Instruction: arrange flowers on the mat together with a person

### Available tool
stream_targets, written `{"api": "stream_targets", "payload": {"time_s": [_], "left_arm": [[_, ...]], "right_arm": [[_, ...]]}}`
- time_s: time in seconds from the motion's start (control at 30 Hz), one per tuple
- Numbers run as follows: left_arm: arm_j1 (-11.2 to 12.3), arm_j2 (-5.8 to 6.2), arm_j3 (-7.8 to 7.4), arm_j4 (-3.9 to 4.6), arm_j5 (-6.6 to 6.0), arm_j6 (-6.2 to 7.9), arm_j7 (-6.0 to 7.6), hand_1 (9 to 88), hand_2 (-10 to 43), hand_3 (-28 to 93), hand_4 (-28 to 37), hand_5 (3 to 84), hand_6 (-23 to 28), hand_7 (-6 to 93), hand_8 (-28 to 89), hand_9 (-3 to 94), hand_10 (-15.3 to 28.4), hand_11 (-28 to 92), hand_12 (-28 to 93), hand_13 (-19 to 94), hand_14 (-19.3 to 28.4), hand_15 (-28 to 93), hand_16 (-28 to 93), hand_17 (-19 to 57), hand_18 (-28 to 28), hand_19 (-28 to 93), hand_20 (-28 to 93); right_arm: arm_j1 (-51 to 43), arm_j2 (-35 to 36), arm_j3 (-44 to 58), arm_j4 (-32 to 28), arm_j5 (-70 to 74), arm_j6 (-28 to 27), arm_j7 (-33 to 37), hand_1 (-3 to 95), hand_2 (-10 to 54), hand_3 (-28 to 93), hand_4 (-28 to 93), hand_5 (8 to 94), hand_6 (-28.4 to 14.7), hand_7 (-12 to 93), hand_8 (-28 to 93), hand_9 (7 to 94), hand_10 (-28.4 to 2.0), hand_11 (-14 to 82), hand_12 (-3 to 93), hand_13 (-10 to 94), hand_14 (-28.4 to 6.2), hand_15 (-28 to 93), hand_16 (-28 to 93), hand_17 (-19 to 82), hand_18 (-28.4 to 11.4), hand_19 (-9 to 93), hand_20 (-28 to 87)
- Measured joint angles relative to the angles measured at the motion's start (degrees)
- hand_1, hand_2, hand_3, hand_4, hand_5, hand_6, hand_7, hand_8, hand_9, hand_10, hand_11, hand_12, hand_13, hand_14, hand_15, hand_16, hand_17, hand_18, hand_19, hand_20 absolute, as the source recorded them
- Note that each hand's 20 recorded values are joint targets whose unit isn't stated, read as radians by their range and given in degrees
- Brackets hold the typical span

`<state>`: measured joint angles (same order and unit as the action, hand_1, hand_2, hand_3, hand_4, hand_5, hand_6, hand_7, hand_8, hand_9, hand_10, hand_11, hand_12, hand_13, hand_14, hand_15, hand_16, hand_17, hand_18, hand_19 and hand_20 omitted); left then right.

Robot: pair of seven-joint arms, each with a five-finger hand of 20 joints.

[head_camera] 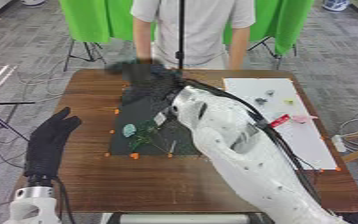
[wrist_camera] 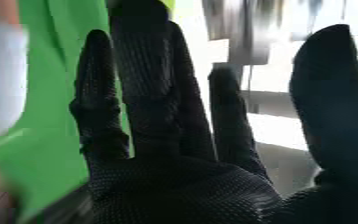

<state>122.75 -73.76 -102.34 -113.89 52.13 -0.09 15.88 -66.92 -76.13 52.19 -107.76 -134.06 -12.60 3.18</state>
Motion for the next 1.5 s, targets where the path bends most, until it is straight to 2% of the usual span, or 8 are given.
{"api": "stream_targets", "payload": {"time_s": [0.1, 0.2, 0.27, 0.4, 0.6, 0.7, 0.97, 1.5], "left_arm": [[-0.32, -0.09, 0.29, 0.04, 0.62, -0.19, -0.12, 24.0, -3.8, 69, -20.1, 47.9, 3.6, 12.4, -5, 46.6, 13.8, 20, 17, 35, 18.1, 15, 5, 3.3, 12.2, 2, 16], [-0.44, -0.15, 0.46, -0.01, 2.05, -0.46, -0.37, 24.0, -3.7, 68, -20.1, 48.0, 3.9, 12.3, -5, 46.6, 13.8, 20, 17, 35, 18.1, 15, 5, 3.4, 12.0, 2, 16], [-0.43, -0.29, 0.62, -0.14, 3.18, -0.58, -0.42, 24.0, -3.7, 69, -20.1, 48.1, 4.0, 12.3, -5, 46.6, 13.8, 20, 17, 35, 18.1, 15, 5, 3.4, 12.0, 2, 16], [-0.33, -1.01, 1.20, -0.59, 4.75, -0.63, -0.30, 24.1, -3.5, 69, -20.1, 48.2, 4.0, 12.5, -5, 46.9, 13.9, 20, 17, 35, 18.1, 15, 5, 3.5, 11.9, 2, 16], [-0.38, -2.08, 2.92, -1.19, 8.00, -0.86, 0.04, 24.3, -3.3, 68, -20.1, 48.5, 4.2, 13.0, -5, 47.1, 13.9, 20, 17, 36, 18.1, 15, 5, 3.6, 12.0, 2, 16], [-0.87, -2.35, 4.04, -1.18, 9.35, -1.31, 0.11, 24.5, -3.1, 68, -20.1, 48.5, 4.1, 13.1, -5, 47.2, 13.8, 20, 17, 36, 18.1, 15, 5, 3.5, 12.5, 2, 16], [-4.37, -2.56, 6.70, -0.15, 10.59, -2.90, 0.16, 24.5, -2.9, 68, -20.1, 48.5, 4.2, 13.2, -5, 47.2, 13.7, 20, 17, 35, 18.3, 16, 5, 3.3, 13.8, 3, 16], [-4.46, -2.69, 6.40, -1.07, 10.90, -3.59, -0.05, 24.9, -2.4, 68, -20.2, 48.6, 4.2, 13.3, -5, 47.3, 13.8, 21, 17, 36, 18.3, 16, 5, 3.5, 13.7, 3, 15]], "right_arm": [[-5.89, 2.48, 7.14, -6.38, 10.07, 10.95, -2.82, 17.7, 0.0, 73, -16, 46.4, 0.9, 11, -9, 48.0, -14.8, 5.8, 15.4, 37, -13.8, 10, 24, 21, -16.4, 18, 30], [-12.99, 3.81, 17.10, -10.10, 16.82, 12.90, -11.91, 9.4, 2.8, 76, -17, 35.4, 0.0, 7, -7, 37.0, -14.6, 2.8, 11.9, 24, -11.3, 3, 18, 16, -14.8, 6, 24], [-18.16, 3.82, 23.93, -11.80, 20.98, 10.54, -16.27, 7.4, 3.2, 77, -17, 33.1, -0.3, 6, -7, 35.4, -14.4, 2.3, 10.8, 22, -10.1, 1, 16, 14, -13.8, 4, 23], [-28.82, 2.13, 34.14, -14.62, 32.63, 5.09, -16.86, 5.3, 3.1, 79, -18, 33.5, -0.3, 7, -8, 35.9, -14.1, 2.7, 9.8, 22, -8.9, 1, 14, 13, -12.3, 3, 22], [-43.86, -4.11, 39.19, -14.96, 49.97, 13.71, -16.97, 4.8, 3.2, 80, -18, 35.3, -0.5, 8, -8, 37.7, -14.3, 3.5, 9.8, 24, -9.4, 3, 13, 14, -12.5, 3, 22], [-49.41, -5.84, 39.92, -14.12, 57.22, 14.89, -16.82, 4.7, 3.5, 80, -18, 34.3, -0.1, 8, -8, 39.7, -14.3, 4.2, 10.2, 26, -10.2, 5, 13, 15, -12.9, 3, 22], [-52.19, -6.03, 39.99, -11.57, 62.71, 14.38, -17.04, 4.6, 3.9, 80, -18, 30.0, 0.3, 9, -8, 40.5, -14.0, 4.4, 11.0, 28, -11.9, 7, 13, 16, -13.9, 4, 23], [-52.71, -6.55, 39.76, -12.83, 61.69, 17.02, -19.12, 4.8, 4.1, 82, -18, 38.5, -2.6, 10, -9, 44.4, -13.9, 5.0, 10.7, 30, -9.2, 9, 10, 18, -11.2, 2, 24]]}}
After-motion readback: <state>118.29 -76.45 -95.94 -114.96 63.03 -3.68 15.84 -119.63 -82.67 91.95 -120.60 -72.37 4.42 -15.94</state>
